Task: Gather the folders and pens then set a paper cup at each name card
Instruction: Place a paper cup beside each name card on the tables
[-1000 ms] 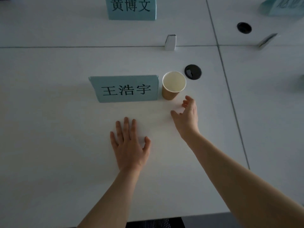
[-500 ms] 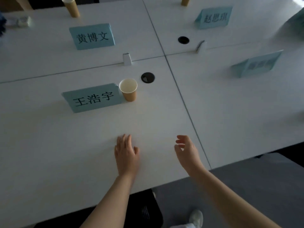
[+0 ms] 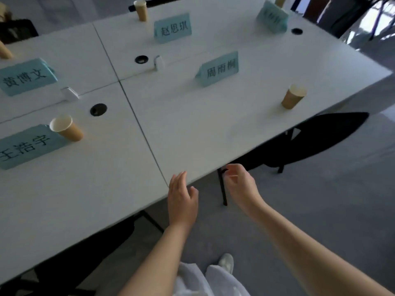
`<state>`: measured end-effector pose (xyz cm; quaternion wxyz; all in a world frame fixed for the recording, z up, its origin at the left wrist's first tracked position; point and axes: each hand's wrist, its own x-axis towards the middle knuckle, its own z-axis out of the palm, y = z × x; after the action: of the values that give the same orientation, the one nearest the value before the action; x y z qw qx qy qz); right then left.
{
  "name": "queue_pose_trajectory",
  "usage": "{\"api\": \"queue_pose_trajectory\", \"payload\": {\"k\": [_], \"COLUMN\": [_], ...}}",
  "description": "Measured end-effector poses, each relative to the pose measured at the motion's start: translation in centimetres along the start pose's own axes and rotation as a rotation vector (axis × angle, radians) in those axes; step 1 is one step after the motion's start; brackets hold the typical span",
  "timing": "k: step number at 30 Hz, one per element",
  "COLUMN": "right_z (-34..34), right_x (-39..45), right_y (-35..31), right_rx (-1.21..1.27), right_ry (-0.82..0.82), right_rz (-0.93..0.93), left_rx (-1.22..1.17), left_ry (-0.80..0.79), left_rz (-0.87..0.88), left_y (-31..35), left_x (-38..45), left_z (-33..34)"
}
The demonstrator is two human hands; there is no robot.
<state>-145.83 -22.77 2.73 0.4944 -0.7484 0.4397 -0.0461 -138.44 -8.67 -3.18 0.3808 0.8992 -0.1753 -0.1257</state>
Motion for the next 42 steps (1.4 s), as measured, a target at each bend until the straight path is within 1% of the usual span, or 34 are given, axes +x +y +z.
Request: {"api": "queue_pose_trajectory", "payload": {"k": [5, 8, 13, 19, 23, 25, 32, 35, 37, 40, 42], "right_z": [-7.9, -11.1, -15.6, -19.6, -22.4, -23.6, -26.7, -27.4, -28.0, -28.8, -29.2], "right_x": [1.2, 2.7, 7.9, 17.0, 24.3, 27.4, 35.0, 37.2, 38.5, 40.2, 41.1], "right_y": [2.8, 3.9, 4.7, 5.2, 5.6, 6.0, 7.6, 8.6, 9.1, 9.0, 8.9], "right_rx": [0.078, 0.086, 0.101, 0.077, 0.065, 0.046, 0.032, 0.019, 0.004, -0.004, -0.012], "right_ry": [0.089, 0.128, 0.154, 0.111, 0.076, 0.064, 0.008, -0.053, -0.114, -0.204, -0.248], "right_rz": [0.024, 0.028, 0.032, 0.066, 0.144, 0.173, 0.241, 0.209, 0.124, 0.005, -0.042], "left_rx": [-0.003, 0.008, 0.015, 0.058, 0.109, 0.145, 0.275, 0.384, 0.424, 0.416, 0.418], "left_ry": [-0.114, -0.139, -0.15, -0.143, -0.083, -0.059, -0.179, -0.226, -0.212, -0.122, -0.054], "left_rz": [0.085, 0.139, 0.157, 0.115, 0.044, 0.038, -0.025, -0.098, -0.147, -0.196, -0.229], "left_y": [7.0, 9.8, 13.4, 15.7, 17.4, 18.0, 21.2, 21.8, 22.3, 22.8, 23.0], "left_x": [-0.7, 0.5, 4.6, 11.1, 17.0, 19.6, 23.8, 23.6, 23.4, 23.3, 23.4], "left_z": [5.8, 8.4, 12.6, 17.6, 21.0, 22.5, 27.0, 29.0, 30.1, 30.7, 30.7]}}
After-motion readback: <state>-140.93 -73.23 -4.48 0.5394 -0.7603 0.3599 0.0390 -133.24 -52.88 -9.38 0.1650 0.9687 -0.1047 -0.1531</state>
